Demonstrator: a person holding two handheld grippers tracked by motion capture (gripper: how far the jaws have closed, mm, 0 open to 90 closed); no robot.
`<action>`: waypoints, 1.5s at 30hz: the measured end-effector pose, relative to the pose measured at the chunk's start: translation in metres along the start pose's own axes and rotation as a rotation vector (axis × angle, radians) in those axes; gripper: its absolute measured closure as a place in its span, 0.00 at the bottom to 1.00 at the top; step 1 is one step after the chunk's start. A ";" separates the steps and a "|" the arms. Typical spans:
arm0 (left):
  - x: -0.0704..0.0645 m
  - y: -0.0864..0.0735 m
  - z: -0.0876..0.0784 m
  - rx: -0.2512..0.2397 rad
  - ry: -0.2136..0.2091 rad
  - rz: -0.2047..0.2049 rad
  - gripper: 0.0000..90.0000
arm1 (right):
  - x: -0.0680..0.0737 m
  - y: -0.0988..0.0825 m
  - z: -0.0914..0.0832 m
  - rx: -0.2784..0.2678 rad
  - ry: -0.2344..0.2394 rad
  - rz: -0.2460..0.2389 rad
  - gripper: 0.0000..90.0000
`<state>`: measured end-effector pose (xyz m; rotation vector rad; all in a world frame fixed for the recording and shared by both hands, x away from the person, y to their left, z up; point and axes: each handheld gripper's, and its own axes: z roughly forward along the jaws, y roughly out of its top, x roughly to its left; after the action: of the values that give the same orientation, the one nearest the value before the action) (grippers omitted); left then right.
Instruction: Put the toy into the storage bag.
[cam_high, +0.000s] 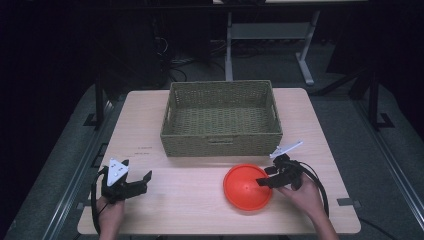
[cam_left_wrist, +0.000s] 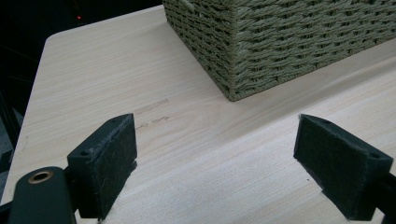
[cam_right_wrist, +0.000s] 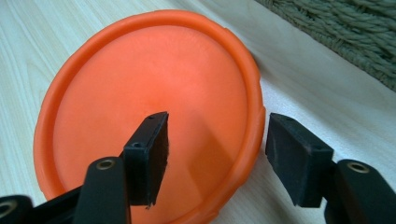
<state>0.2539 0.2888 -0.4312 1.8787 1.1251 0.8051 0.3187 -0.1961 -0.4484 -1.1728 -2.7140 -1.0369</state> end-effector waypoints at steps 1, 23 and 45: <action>0.000 0.000 0.000 0.000 -0.002 0.005 0.14 | 0.000 0.000 0.001 0.003 -0.001 0.001 0.45; -0.001 0.000 0.000 -0.002 -0.002 0.005 0.14 | -0.005 -0.007 0.001 -0.013 0.001 0.027 0.64; 0.001 0.000 0.000 -0.003 0.005 -0.008 0.14 | 0.010 0.012 -0.027 -0.067 0.017 -0.033 0.88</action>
<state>0.2538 0.2900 -0.4312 1.8696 1.1329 0.8071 0.3130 -0.1989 -0.4182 -1.1263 -2.7156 -1.1445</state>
